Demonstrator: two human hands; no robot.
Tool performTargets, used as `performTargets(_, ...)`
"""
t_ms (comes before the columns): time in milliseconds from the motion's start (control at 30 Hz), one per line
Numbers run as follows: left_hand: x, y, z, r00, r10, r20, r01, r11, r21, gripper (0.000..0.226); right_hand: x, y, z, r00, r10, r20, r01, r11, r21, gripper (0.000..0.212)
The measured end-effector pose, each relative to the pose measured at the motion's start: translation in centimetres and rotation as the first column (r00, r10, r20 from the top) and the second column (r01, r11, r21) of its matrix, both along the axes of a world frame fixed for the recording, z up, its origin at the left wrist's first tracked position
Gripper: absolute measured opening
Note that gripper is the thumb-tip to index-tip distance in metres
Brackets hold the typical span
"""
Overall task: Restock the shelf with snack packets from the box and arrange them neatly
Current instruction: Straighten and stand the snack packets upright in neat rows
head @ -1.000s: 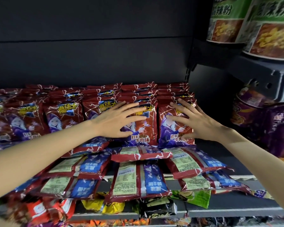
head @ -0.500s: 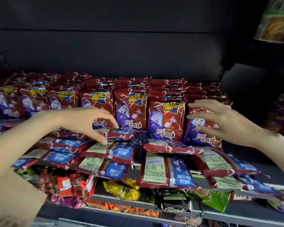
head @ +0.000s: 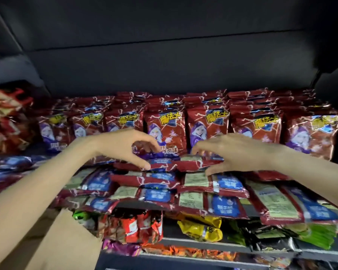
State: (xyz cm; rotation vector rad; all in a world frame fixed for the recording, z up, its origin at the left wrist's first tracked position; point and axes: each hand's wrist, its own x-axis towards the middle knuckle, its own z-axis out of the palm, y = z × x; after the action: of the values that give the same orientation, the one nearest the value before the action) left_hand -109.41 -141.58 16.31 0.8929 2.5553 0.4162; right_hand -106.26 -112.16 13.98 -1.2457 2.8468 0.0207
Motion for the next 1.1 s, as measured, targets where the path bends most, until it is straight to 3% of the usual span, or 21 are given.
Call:
performTargets(167,-0.5,0.6,-0.9,0.966,-0.079,-0.248,0.076,0.997,-0.021,0.014,-0.8,0.5,0.1,0.966,-0.062,-0.252,0.052,0.997,-0.048,0.038)
performTargets(334,-0.2,1.2,-0.9,0.957,-0.195,-0.217,0.160,0.972,-0.172,0.048,-3.2,2.0,1.3,0.918,-0.259,-0.300,0.282,0.959,0.036,0.041)
performTargets(434,-0.3,0.7,-1.0,0.946,-0.186,-0.264,0.135,0.971,-0.199,0.037,-5.1,1.7,0.9,0.905,-0.298,-0.305,0.319,0.947,0.021,0.041)
performTargets(534,-0.8,1.0,-1.2,0.887,-0.175,-0.427,0.080,0.969,-0.232,0.024,-7.1,1.0,0.6,0.874,-0.345,-0.343,0.375,0.927,0.023,0.044)
performTargets(667,-3.7,2.5,-1.2,0.785,-0.056,-0.617,-0.020,0.993,-0.115,0.032,-8.7,1.2,0.5,0.902,-0.330,-0.278,0.345,0.939,0.004,0.045)
performTargets(800,-7.5,4.3,-2.4,0.850,0.123,-0.513,-0.131,0.991,0.021,0.039,-8.9,1.5,0.9,0.917,-0.329,-0.227,0.336,0.942,-0.007,0.043)
performTargets(934,-9.6,4.8,-3.0,0.844,0.118,-0.523,-0.135,0.991,0.005,0.040,-8.9,1.3,0.8,0.903,-0.348,-0.252,0.334,0.938,-0.095,0.042)
performTargets(1034,-9.4,4.6,-3.4,0.743,0.043,-0.668,-0.040,0.999,0.020,0.035,-8.8,1.3,0.5,0.903,-0.295,-0.312,0.264,0.954,-0.140,0.038)
performTargets(1101,-9.0,4.3,-3.9,0.643,-0.012,-0.766,0.056,0.998,0.032,0.031,-8.8,1.3,0.0,0.907,-0.183,-0.379,0.171,0.983,-0.064,0.033)
